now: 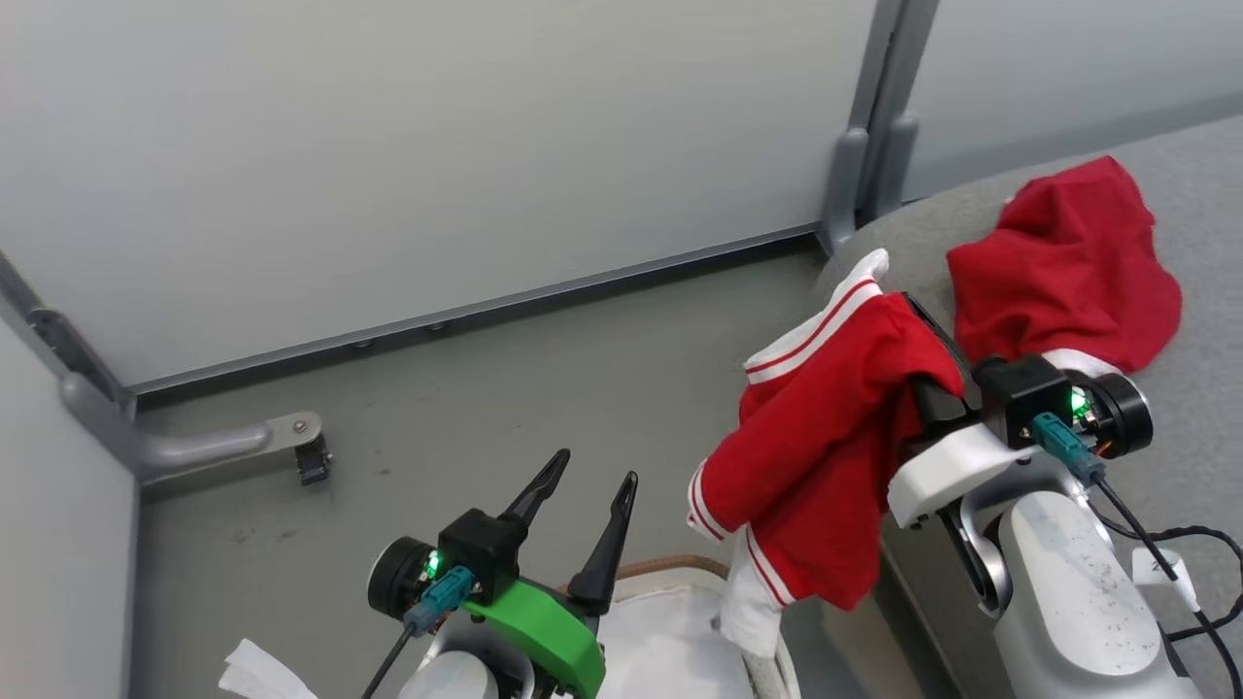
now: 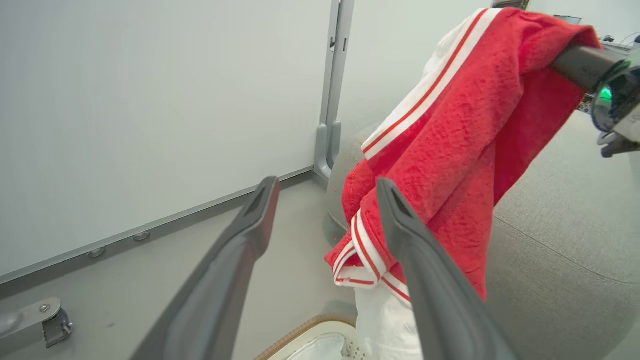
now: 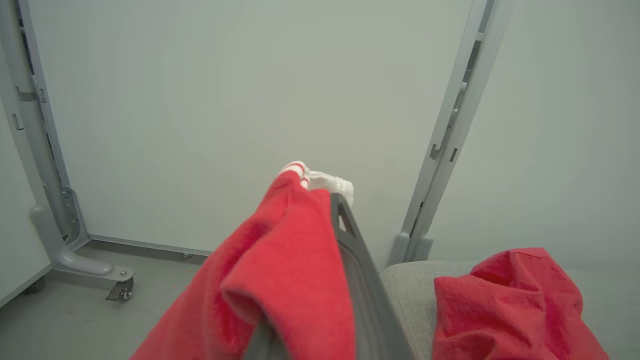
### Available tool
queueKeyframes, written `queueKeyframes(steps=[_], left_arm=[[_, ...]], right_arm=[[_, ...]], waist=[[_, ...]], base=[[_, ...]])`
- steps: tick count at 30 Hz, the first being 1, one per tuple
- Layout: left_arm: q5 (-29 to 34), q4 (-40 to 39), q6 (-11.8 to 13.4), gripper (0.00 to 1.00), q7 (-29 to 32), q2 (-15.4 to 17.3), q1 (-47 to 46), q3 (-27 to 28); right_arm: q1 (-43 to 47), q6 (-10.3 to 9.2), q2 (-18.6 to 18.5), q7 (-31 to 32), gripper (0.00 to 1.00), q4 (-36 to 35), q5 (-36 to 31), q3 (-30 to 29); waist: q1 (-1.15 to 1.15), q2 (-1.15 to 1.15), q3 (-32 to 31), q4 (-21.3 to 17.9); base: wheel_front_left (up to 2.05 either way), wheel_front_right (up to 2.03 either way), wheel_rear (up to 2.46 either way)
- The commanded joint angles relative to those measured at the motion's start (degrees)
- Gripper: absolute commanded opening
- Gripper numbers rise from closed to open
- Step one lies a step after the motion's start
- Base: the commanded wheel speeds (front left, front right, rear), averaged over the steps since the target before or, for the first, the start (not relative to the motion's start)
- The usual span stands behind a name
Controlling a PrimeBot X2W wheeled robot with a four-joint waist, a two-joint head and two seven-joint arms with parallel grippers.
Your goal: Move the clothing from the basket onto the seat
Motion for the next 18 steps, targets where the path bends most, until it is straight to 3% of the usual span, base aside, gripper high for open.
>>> queueKeyframes(steps=[1,10,18], left_arm=[[0.4,-0.3,-0.3,1.00,0.0,-0.3,0.6,0.3],[2.6,-0.8,-0.4,1.00,0.0,-0.7,-0.8,1.4],[3.2,-1.6,-0.4,1.00,0.0,-0.8,-1.6,1.0]], right_arm=[[-0.2,-0.08,-0.2,-0.1,0.00,0.1,0.0,-0.1],[-0.9,-0.08,-0.2,-0.1,0.00,0.5,0.4,0.1],[-1.7,-0.08,-0.2,-0.1,0.00,0.4,0.2,-0.2]], waist=[[0.00,0.00,1.9,-7.2],[0.00,0.00,5.5,-16.8],[0.00,0.00,7.3,-19.3]], base=[[0.00,0.00,0.00],[0.00,0.00,0.00],[0.00,0.00,0.00]])
